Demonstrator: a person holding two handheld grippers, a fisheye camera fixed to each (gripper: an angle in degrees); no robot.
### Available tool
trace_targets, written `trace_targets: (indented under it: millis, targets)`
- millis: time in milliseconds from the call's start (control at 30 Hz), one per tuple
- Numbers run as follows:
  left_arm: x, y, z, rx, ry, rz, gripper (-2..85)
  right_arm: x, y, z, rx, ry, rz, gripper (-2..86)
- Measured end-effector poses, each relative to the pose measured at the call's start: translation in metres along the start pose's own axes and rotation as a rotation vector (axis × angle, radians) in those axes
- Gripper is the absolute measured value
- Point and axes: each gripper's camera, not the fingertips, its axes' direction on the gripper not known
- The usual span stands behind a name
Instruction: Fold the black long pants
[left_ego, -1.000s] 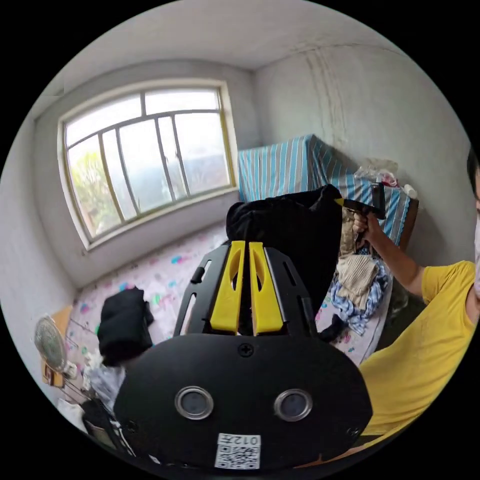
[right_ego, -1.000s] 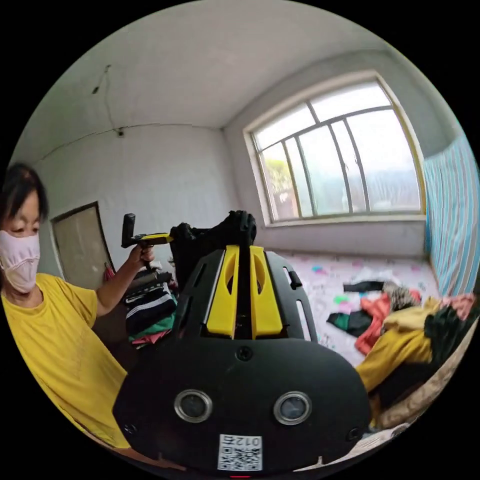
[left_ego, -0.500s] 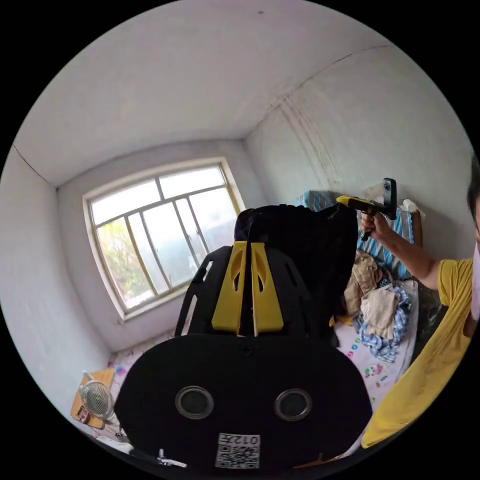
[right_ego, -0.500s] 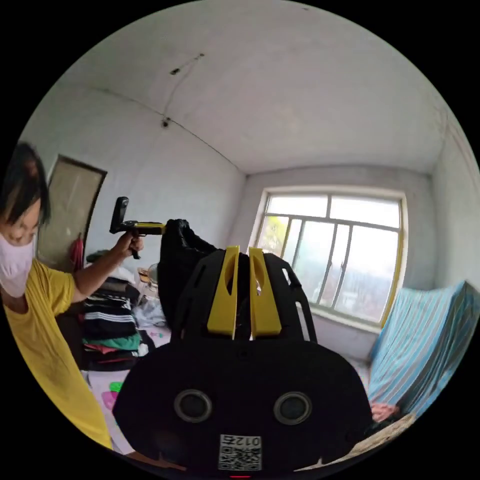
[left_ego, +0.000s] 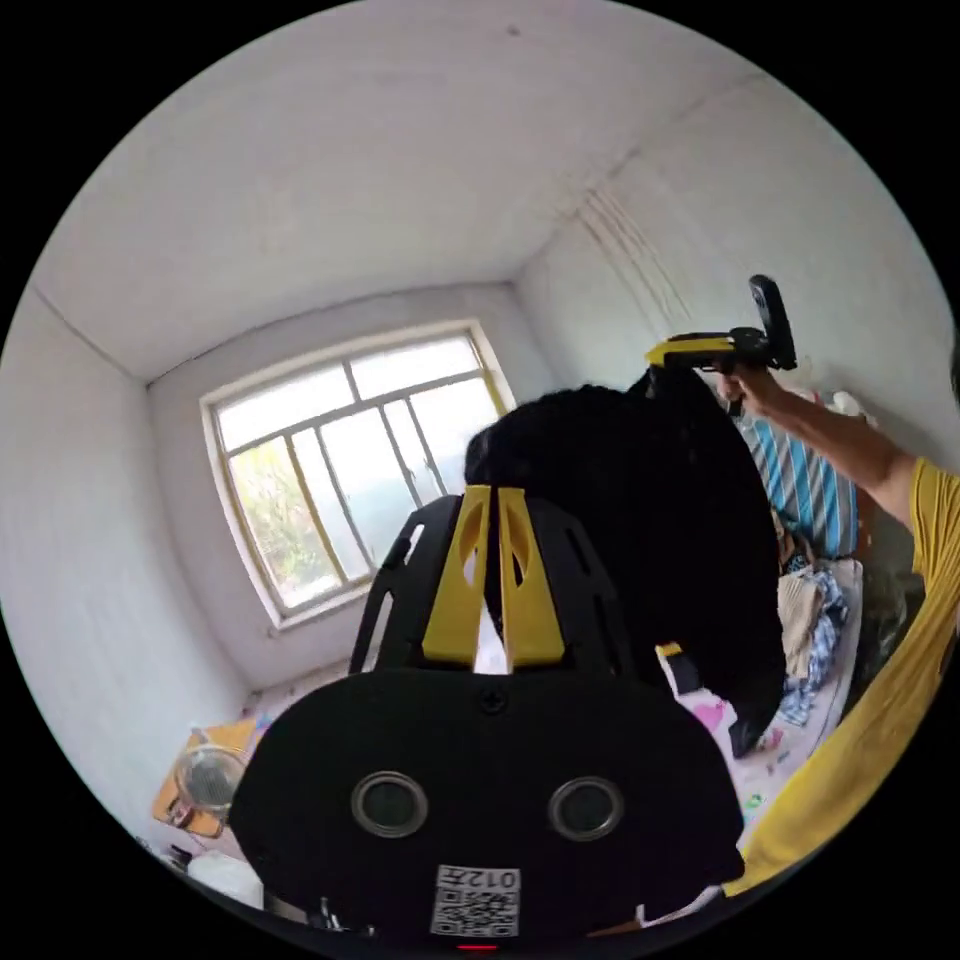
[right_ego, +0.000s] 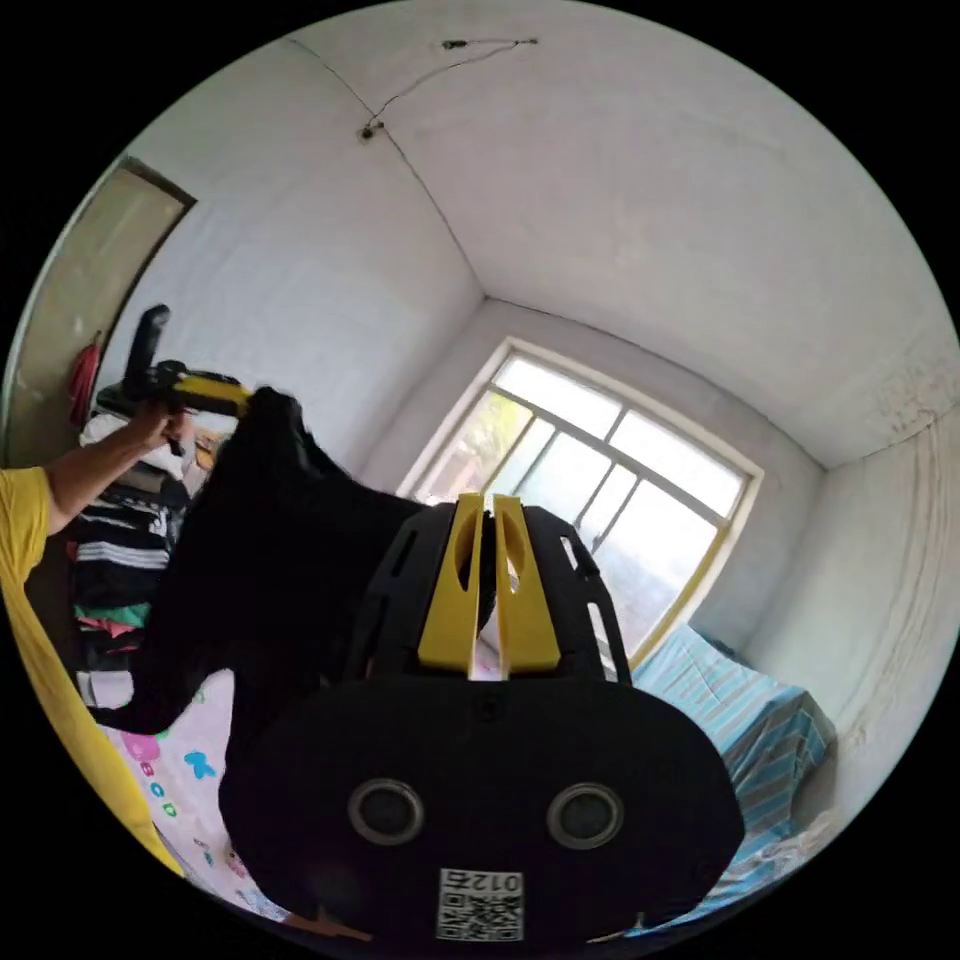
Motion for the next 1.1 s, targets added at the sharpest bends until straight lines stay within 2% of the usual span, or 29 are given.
trace_targets:
  millis: [33,67,133,200,300,333,400,467,500,600,733,900,1100]
  targets:
    - [0.003,-0.002,0.028,-0.178,-0.02,0.056,0.7,-0.003,-0.008,0.013,-0.067,0.013,-0.038,1.8]
    - [0.005,0.0,0.024,-0.134,-0.042,0.088,0.9,-0.007,-0.012,0.012,-0.049,0.01,-0.062,1.7]
    - [-0.004,0.02,-0.016,0.187,0.018,0.059,1.7,-0.015,-0.023,0.008,0.019,-0.008,-0.069,1.7]
    - [-0.013,0.049,-0.014,0.301,0.059,-0.043,2.9,-0.009,-0.021,0.005,0.08,-0.018,-0.002,1.8]
    - [-0.012,0.104,0.016,0.303,0.099,-0.107,7.9,0.01,-0.004,-0.004,0.182,-0.155,0.093,1.7]
    - [-0.022,0.134,0.03,0.336,0.154,-0.233,10.8,0.012,0.003,-0.004,0.195,-0.2,0.105,1.7]
    - [-0.038,0.181,0.052,0.429,0.3,-0.357,14.9,0.009,0.015,0.001,0.187,-0.255,0.107,1.8]
    - [-0.046,0.219,0.081,0.47,0.431,-0.413,17.4,-0.001,0.026,0.008,0.182,-0.307,0.084,1.8]
    - [-0.045,0.238,0.106,0.447,0.503,-0.435,18.3,-0.009,0.033,0.013,0.173,-0.342,0.061,1.9]
    - [-0.019,0.269,0.175,0.262,0.543,-0.407,19.9,-0.033,0.051,0.032,0.12,-0.403,0.019,1.9]
    - [0.028,0.314,0.243,0.204,0.697,-0.44,21.1,-0.058,0.082,0.057,0.005,-0.413,-0.004,2.1]
    - [0.088,0.337,0.303,0.103,0.852,-0.449,22.0,-0.05,0.124,0.058,-0.009,-0.451,0.085,2.2]
    - [0.078,0.356,0.358,0.218,1.076,-0.607,21.5,-0.032,0.176,0.033,0.054,-0.541,0.181,2.1]
